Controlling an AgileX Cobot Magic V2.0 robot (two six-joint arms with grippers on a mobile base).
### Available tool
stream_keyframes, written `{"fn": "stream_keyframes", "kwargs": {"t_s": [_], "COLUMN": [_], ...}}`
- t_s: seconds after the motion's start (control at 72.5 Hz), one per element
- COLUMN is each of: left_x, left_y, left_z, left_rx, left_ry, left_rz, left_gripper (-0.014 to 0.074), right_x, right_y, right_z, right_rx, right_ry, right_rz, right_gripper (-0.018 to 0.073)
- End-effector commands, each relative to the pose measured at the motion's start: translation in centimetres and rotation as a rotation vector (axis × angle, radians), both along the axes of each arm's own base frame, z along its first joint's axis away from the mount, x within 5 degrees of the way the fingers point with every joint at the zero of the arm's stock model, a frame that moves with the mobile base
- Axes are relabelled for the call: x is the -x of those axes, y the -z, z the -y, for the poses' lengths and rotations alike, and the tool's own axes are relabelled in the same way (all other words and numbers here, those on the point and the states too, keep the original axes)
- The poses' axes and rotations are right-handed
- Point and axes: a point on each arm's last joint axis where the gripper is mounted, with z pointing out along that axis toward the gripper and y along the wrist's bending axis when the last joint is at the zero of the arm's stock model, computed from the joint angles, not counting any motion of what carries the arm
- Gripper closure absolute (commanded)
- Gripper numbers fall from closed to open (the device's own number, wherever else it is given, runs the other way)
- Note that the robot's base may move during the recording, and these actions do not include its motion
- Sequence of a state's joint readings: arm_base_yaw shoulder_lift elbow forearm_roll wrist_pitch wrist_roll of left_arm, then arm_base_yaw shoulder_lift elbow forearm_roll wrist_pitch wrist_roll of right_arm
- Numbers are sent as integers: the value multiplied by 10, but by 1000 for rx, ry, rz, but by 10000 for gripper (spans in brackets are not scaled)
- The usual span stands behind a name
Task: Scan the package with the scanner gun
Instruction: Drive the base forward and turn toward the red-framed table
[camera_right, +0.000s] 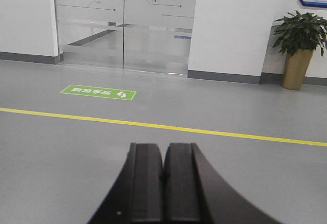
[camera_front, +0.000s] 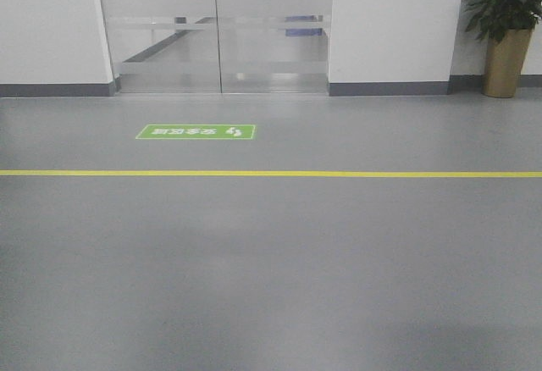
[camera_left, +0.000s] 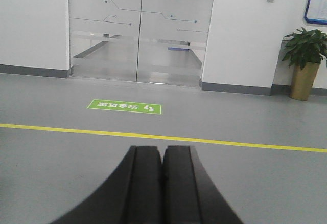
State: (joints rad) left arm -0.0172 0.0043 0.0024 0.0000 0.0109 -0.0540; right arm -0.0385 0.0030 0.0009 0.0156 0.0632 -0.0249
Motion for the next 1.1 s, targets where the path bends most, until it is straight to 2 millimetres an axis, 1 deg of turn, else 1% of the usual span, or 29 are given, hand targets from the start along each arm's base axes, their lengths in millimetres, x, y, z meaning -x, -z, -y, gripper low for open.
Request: {"fn": "stream_keyframes", "kwargs": {"t_s": [0.0, 1.089], "left_x": [1, 1], "left_y": [-3, -3], "left_z": [0, 0], "left_rx": [0, 0], "left_ry": [4, 4], "left_rz": [27, 27], "left_gripper": [707, 707], "right_x": [0, 0], "right_y": [-2, -2], "right_z": [0, 0], "right_rx": [-5, -5], "right_ry": [1, 1], "right_rz": [23, 23], "right_gripper": [712, 712]}}
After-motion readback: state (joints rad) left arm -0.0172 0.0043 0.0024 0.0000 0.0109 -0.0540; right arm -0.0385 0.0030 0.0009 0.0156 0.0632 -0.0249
